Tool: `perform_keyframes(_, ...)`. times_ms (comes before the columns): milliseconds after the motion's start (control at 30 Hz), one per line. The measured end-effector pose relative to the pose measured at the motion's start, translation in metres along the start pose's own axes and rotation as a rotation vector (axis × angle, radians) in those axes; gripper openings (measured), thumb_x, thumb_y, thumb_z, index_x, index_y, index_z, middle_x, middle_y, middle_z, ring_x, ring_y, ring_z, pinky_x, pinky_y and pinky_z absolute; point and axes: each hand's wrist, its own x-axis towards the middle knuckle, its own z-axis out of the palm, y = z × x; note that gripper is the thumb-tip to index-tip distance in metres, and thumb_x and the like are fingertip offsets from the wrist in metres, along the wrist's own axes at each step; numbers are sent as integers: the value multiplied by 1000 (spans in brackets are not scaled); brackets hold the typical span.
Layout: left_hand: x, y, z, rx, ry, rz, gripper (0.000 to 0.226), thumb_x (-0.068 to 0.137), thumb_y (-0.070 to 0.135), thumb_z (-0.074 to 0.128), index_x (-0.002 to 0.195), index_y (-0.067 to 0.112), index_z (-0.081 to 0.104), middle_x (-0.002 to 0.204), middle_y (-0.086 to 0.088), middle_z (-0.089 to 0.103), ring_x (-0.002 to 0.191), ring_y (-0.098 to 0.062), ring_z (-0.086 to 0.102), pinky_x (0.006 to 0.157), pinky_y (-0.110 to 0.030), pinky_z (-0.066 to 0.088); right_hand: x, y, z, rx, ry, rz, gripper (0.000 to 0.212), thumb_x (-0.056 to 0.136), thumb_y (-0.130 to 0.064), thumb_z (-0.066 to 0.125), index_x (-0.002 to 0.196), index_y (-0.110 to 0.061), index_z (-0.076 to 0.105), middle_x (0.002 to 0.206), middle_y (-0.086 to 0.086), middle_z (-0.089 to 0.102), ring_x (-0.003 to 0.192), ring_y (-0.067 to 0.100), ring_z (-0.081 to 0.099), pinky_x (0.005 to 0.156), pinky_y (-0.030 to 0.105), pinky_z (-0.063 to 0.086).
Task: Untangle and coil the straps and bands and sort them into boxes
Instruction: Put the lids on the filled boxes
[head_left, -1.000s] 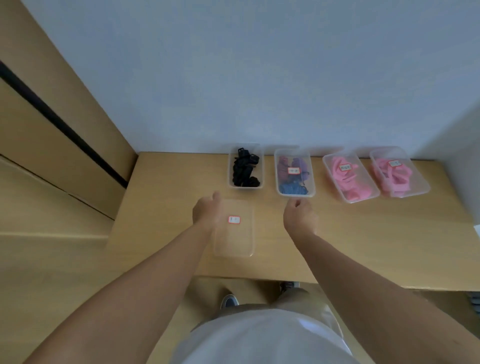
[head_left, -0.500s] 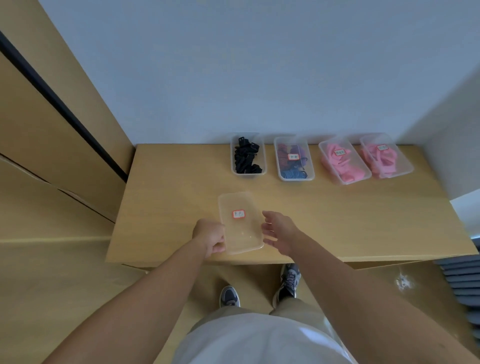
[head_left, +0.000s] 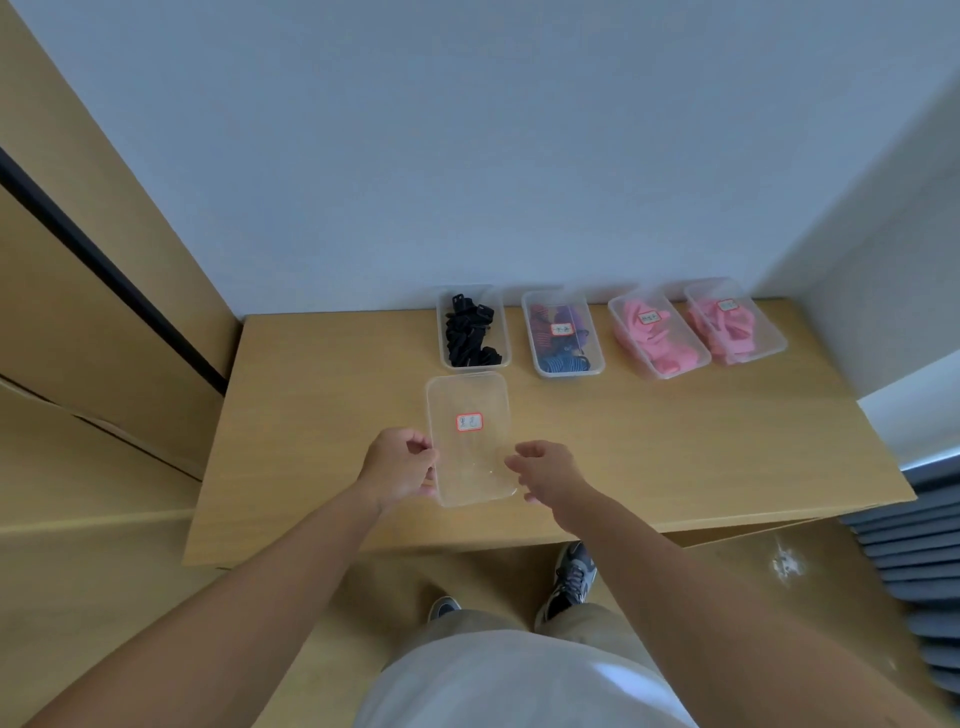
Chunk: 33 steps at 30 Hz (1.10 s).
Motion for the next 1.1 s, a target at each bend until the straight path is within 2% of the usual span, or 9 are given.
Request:
perform_keyframes(133, 7, 8, 2, -85, 3, 33, 6, 94, 1, 63, 94, 1, 69, 84, -14, 68, 72, -21, 66, 67, -45, 65, 6, -11, -5, -16, 25, -109, 30, 95, -19, 67, 123, -12, 67, 98, 3, 72, 81, 15, 68, 69, 30, 55)
perform_keyframes(300, 23, 31, 5, -158, 73, 34, 9, 94, 4, 67, 101, 5, 72, 92, -14, 72, 78, -23, 70, 73, -44, 65, 25, -35, -18, -103, 91, -194, 34, 97, -22, 65, 130, -15, 65, 98, 2, 72, 77, 11, 66, 63, 24, 52)
perform_keyframes(400, 39, 50, 4, -96, 57, 70, 36, 91, 0, 69, 125, 12, 69, 96, -10, 74, 83, -23, 73, 72, -37, 64, 44, -50, -28, -176, 95, -254, 38, 96, -18, 65, 133, -14, 63, 97, 4, 73, 75, 13, 65, 62, 22, 47)
perform_keyframes(500, 49, 66, 8, -43, 19, 71, 60, 90, -6, 68, 145, 14, 53, 89, -10, 71, 74, -21, 69, 67, -33, 62, 60, -66, -40, -232, 59, -281, 39, 96, -13, 63, 134, -11, 62, 93, 4, 74, 77, 14, 67, 62, 22, 49)
perform_keyframes(633, 62, 90, 12, -27, 40, 43, 64, 91, -6, 69, 148, 15, 49, 84, -8, 68, 76, -19, 67, 72, -36, 63, 84, -81, -49, -340, 44, -370, 47, 94, -9, 60, 140, -14, 57, 96, 3, 73, 81, 17, 68, 62, 25, 53)
perform_keyframes(800, 80, 102, 18, 20, 125, -49, 63, 91, -6, 69, 148, 14, 49, 83, -8, 66, 76, -20, 65, 75, -39, 64, 104, -94, -51, -347, 4, -429, 56, 94, -6, 60, 146, -24, 51, 96, -1, 68, 78, 13, 62, 53, 19, 46)
perform_keyframes(900, 87, 105, 19, 27, 185, -81, 61, 90, -8, 67, 146, 11, 52, 80, -8, 66, 72, -20, 64, 76, -42, 64, 113, -98, -47, -342, 1, -435, 56, 93, -5, 60, 145, -25, 52, 99, -1, 69, 83, 15, 63, 57, 20, 48)
perform_keyframes(1000, 90, 108, 19, 50, 212, -103, 59, 91, -7, 65, 145, 12, 53, 79, -5, 66, 71, -21, 65, 79, -45, 64, 119, -101, -40, -327, 21, -411, 51, 94, -7, 61, 142, -22, 56, 103, -1, 71, 87, 16, 65, 68, 28, 56)
perform_keyframes(1100, 98, 113, 20, 112, 229, -105, 59, 88, -9, 65, 140, 18, 59, 102, -2, 64, 79, -22, 69, 78, -42, 64, 124, -105, -35, -306, 47, -360, 43, 95, -11, 61, 137, -19, 61, 108, 0, 72, 94, 18, 66, 82, 37, 59)
